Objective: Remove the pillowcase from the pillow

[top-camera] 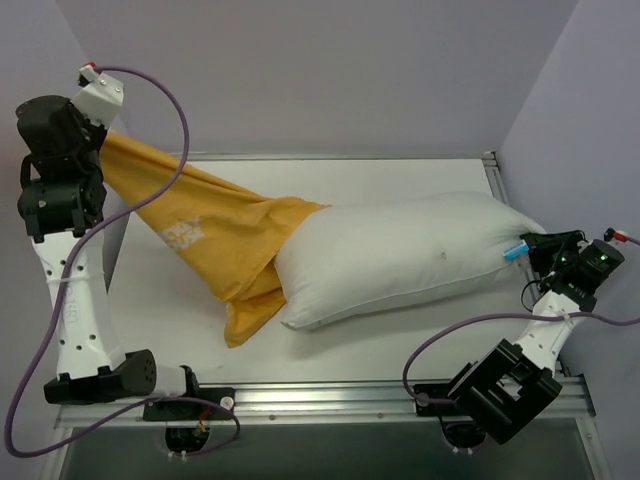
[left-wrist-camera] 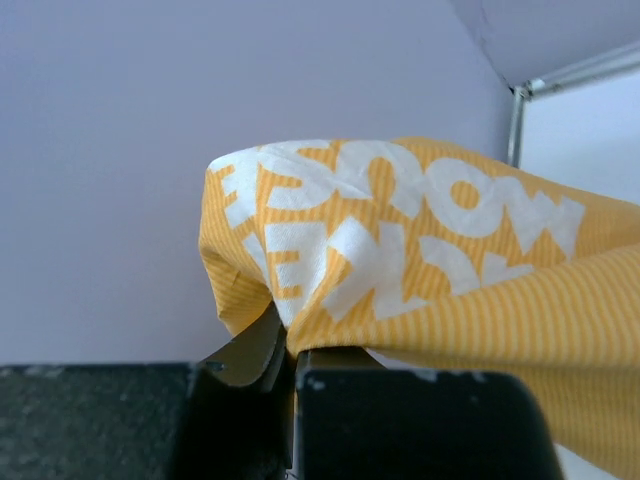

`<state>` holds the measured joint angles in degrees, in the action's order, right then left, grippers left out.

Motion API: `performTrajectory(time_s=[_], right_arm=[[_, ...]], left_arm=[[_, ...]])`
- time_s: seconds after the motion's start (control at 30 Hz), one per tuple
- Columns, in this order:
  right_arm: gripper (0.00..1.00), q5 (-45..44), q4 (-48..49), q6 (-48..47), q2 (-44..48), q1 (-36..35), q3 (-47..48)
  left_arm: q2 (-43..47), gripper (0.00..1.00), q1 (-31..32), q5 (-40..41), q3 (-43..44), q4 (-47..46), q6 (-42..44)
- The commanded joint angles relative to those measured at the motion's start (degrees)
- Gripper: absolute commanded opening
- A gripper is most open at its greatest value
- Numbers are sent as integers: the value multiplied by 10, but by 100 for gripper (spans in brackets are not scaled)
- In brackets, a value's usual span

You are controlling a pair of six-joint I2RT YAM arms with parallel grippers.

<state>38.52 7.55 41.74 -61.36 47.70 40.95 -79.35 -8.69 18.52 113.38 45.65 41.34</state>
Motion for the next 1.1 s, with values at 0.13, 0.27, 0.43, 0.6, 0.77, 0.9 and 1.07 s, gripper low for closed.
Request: performTrajectory(time_s=[0.13,0.27,0.43,0.6,0.77,0.9,1.07], right_arm=[[0,-29,70,16,-4,17,63],[0,-7,107,33,-13,12,50],[0,-49,120,31,-3,-66,28],[0,-160,184,82,22,-284,-32],[0,-352,256,97,-43,-547,-41],[0,-412,292,92,-146,-686,3],[0,-373,314,69,-304,-803,121]], left_arm=[[-11,2,-69,103,163,-135,13],[-34,2,-93,77,253,-109,9],[-34,2,-61,51,299,-79,-28],[-5,2,13,5,258,-64,-65],[-40,2,87,11,300,-29,-98],[-83,2,154,16,381,-11,-128],[-115,2,305,64,408,-28,-118]])
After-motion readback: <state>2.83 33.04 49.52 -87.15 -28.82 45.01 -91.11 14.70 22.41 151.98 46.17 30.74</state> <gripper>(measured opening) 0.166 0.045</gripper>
